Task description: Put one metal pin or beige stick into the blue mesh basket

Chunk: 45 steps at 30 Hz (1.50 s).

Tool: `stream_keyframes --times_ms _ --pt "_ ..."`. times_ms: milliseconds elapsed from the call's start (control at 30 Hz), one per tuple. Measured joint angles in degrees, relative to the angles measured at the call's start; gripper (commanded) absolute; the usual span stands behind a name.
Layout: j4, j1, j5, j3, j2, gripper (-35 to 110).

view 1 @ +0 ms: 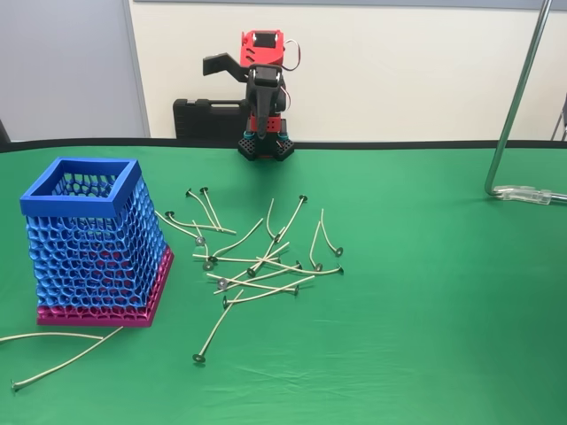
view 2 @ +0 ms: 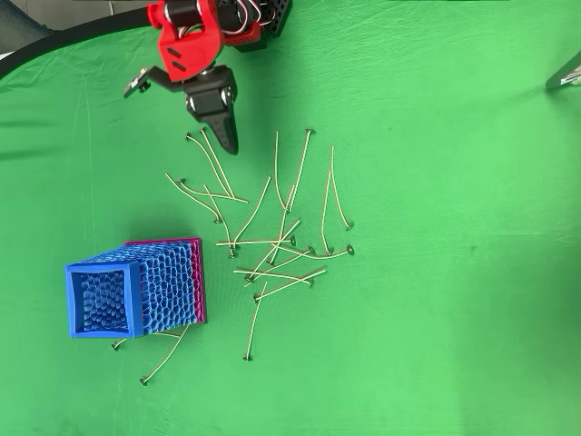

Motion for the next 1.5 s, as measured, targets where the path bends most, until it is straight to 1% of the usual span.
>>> stream_keyframes --times_ms 433,600,800,933,1100,1367,1433,1500 --pt "-1.6 -2.0 0.0 21.4 23.5 0" --pt "-2.8 -1.8 0.0 27.4 25.8 0" --pt "-7.6 -1.4 -0.4 34.5 26.0 0" --pt "-7.6 -0.7 -0.6 35.3 26.0 1" --pt "-4.5 -0.8 0.4 35.3 26.0 1" --pt "-3.9 -0.4 0.6 35.3 26.0 1" --pt "-3.8 -0.4 0.6 35.3 26.0 3" --pt "-3.8 -0.4 0.6 35.3 26.0 1"
